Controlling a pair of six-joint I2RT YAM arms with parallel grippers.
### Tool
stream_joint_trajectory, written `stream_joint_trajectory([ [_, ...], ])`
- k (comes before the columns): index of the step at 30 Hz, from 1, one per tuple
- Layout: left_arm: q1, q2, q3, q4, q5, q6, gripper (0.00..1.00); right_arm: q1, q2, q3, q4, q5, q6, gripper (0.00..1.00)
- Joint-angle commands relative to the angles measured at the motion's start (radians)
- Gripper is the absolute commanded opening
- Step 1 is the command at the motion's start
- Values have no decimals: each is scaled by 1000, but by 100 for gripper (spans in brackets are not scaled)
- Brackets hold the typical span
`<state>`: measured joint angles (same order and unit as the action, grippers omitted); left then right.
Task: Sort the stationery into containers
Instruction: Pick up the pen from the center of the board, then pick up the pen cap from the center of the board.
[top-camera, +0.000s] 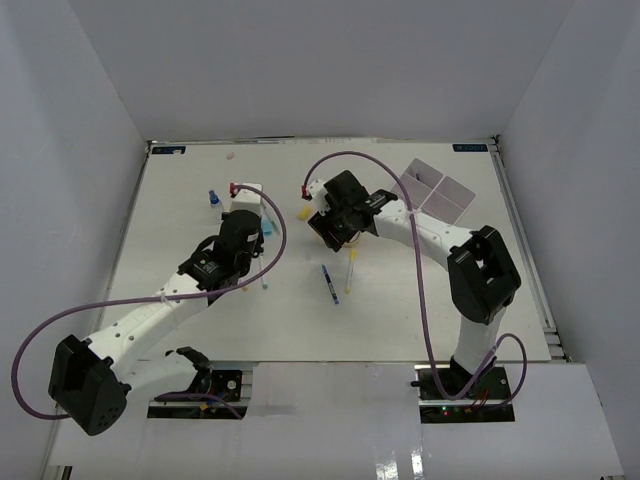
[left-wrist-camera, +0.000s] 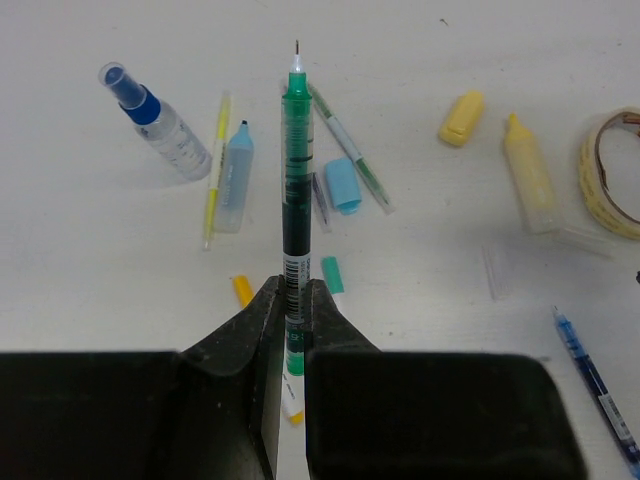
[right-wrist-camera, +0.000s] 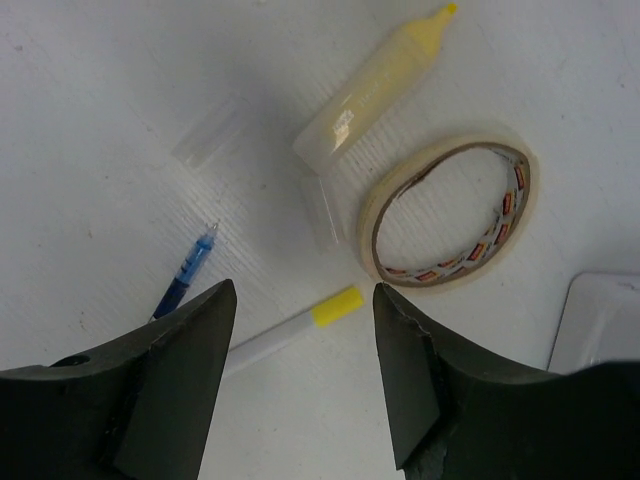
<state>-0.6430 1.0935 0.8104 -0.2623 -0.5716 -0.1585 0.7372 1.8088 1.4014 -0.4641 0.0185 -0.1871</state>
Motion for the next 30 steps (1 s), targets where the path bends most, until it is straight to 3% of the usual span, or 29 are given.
stream_joint_trajectory([
  [1, 19, -64, 10, 3, -71, -45, 13, 13, 43, 108, -62, -71, -123, 63],
  [8, 25, -119, -17, 32, -93, -39, 14, 16, 158, 191, -107, -97, -196, 55],
  [30, 37, -104, -14, 25, -62, -39, 14, 16, 334, 261, -113, -32, -276, 43],
])
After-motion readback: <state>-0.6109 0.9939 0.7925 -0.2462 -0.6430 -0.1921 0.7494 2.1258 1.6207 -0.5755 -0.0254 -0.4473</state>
